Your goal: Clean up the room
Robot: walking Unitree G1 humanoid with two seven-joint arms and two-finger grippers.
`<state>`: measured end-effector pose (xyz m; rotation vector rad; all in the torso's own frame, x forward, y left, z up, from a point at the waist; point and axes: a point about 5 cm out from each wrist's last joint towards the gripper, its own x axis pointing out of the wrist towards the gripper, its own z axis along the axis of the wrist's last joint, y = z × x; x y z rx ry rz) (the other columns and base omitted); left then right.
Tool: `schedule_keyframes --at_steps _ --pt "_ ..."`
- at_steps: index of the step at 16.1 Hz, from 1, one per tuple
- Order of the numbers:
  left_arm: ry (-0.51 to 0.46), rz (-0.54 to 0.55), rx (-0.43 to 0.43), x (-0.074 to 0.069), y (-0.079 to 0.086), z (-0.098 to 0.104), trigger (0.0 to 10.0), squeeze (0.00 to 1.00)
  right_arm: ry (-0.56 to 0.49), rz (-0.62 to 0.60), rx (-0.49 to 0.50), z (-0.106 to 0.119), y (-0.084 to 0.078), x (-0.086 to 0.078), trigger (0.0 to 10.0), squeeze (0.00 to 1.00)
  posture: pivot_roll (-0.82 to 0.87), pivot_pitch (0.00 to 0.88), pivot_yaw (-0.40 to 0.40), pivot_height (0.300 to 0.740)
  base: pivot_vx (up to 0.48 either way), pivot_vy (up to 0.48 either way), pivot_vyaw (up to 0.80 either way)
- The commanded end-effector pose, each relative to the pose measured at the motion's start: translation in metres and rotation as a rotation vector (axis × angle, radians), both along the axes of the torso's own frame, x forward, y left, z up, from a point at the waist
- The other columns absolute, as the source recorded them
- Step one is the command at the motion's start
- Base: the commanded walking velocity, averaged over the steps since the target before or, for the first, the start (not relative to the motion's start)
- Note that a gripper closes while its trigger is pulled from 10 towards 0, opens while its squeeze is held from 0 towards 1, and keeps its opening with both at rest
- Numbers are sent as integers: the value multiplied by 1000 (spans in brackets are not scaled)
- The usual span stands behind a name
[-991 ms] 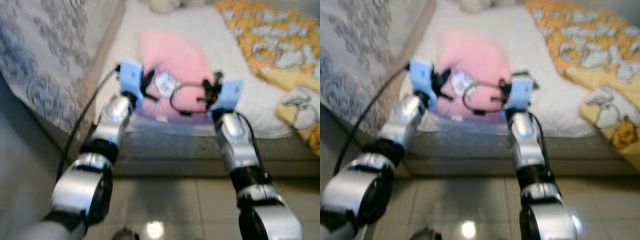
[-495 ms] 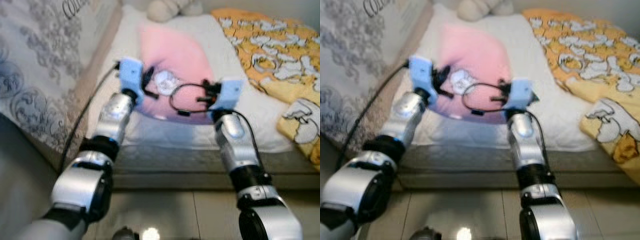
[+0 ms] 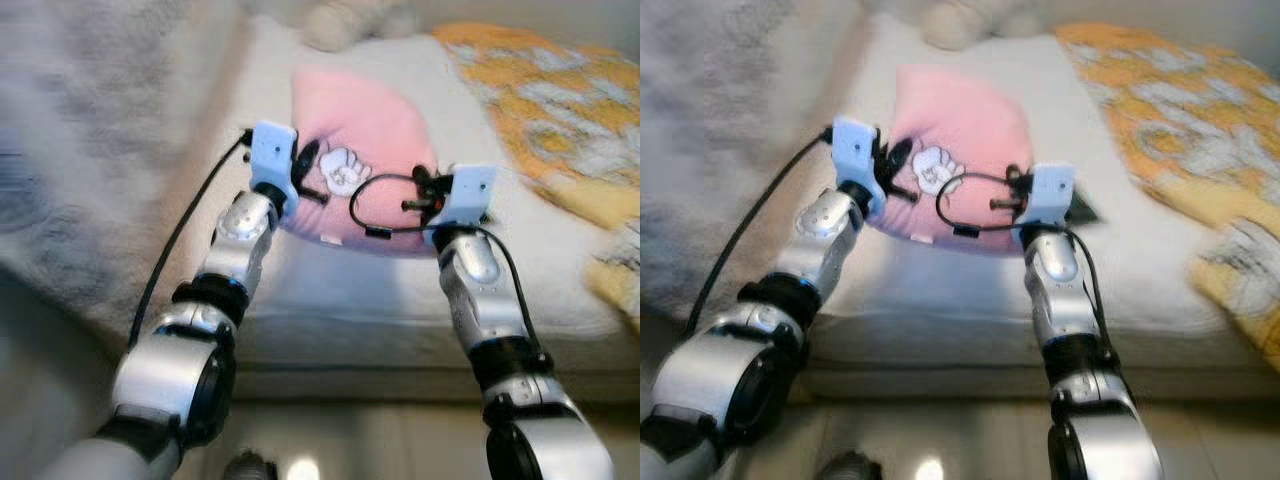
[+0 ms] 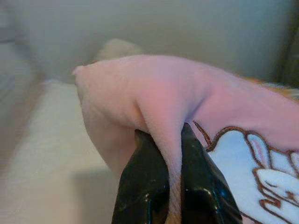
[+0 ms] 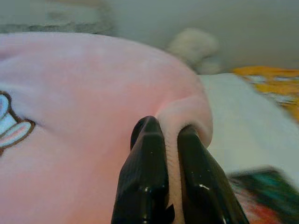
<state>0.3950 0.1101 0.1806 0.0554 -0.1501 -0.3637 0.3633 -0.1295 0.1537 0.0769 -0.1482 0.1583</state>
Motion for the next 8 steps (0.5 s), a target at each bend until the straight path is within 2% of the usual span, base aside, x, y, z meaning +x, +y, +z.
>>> schedule_keyframes --at_steps 1,8 --pt "-89 148 -63 7 27 25 10000 0 40 -130 -8 -10 -37 -4 0 0 50 0 -44 728 345 334 563" --pt "-90 143 -55 7 26 25 10000 0 39 -126 -16 -11 -37 -4 0 0 45 0 -40 728 348 331 556"
